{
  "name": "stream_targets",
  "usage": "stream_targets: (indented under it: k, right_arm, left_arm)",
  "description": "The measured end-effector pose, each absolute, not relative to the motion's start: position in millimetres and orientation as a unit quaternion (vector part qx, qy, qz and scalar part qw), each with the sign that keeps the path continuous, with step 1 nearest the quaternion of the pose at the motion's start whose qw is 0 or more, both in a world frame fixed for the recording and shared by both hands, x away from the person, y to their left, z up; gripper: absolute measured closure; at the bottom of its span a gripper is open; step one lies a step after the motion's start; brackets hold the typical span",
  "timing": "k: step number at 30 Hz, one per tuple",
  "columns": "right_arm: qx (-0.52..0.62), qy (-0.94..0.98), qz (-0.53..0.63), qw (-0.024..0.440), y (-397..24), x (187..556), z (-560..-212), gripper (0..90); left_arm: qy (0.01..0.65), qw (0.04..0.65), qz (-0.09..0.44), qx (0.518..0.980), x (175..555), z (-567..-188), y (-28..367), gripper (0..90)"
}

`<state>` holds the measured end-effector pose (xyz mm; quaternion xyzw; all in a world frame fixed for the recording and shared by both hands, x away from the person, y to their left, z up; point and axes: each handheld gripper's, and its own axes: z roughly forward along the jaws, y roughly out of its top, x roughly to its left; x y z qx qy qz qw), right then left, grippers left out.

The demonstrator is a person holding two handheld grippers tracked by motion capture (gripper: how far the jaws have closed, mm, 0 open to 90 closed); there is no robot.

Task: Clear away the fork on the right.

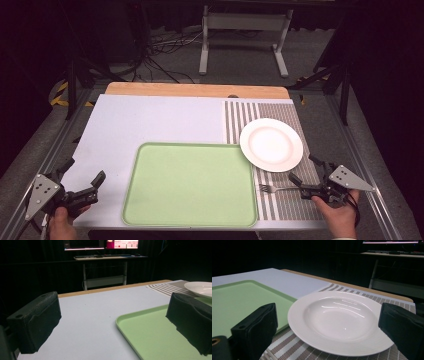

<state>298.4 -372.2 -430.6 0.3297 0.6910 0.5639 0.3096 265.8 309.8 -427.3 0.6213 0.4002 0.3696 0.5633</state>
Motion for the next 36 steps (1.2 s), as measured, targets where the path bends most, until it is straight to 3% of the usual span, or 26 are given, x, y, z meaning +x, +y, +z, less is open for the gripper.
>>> stream_targets:
  k: [21,36]
  right_arm:
    - [0.326,0.691,0.568,0.305,-371.5,298.5,-429.8,3.1]
    - [0.308,0.711,0.568,0.278,-353.7,327.3,-408.5,2.0]
  left_arm:
    - [0.403,0.564,0.368,0.620,265.8,-426.8,310.2,0.3]
    - [0.405,0.564,0.365,0.620,266.0,-427.1,310.4,0.3]
